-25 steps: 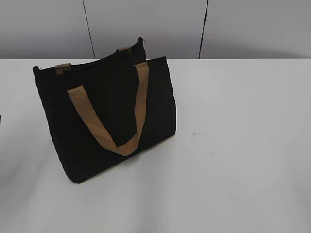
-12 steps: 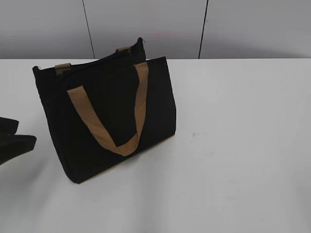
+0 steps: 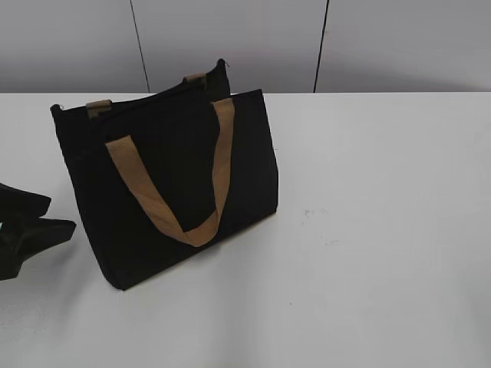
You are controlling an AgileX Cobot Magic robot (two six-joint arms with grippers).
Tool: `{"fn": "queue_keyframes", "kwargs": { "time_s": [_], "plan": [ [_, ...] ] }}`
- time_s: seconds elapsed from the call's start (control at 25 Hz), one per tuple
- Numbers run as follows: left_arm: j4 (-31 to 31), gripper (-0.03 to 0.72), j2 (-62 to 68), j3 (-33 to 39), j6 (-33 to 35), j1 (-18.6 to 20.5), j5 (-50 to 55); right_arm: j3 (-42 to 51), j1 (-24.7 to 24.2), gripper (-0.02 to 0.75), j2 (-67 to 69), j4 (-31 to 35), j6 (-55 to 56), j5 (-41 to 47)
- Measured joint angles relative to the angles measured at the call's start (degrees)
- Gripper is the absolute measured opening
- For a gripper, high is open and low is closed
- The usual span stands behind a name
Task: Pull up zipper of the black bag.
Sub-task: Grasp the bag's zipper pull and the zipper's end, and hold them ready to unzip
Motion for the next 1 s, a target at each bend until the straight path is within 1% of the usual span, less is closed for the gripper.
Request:
{"fn": "queue_keyframes", "kwargs": {
  "time_s": [0.08,0.16,0.28,0.36,0.6,1.0],
  "plan": [
    [-3.79,0.449,2.39,-0.13,7.07,0.05,0.11,0.00,0.00,0.421,0.00,0.00,0.00,0.00],
    [-5.42,0.449,4.95,-0.24,12.63,0.05,0.85,0.00,0.00,0.421,0.00,0.00,0.00,0.00],
    [-5.74,0.449,8.71,-1.33,16.12,0.05,3.22,0.00,0.00,0.421,0.00,0.00,0.00,0.00],
    [-5.79,0.449,10.90,-2.96,17.09,0.05,4.25,0.00,0.00,0.421,0.00,0.00,0.00,0.00],
    [-6.31,0.449,15.19,-8.14,17.27,0.05,4.36,0.00,0.00,0.421,0.00,0.00,0.00,0.00],
    [-6.30,0.449,19.67,-10.16,17.43,0.05,4.11,0.00,0.00,0.421,0.00,0.00,0.00,0.00]
  ]
}}
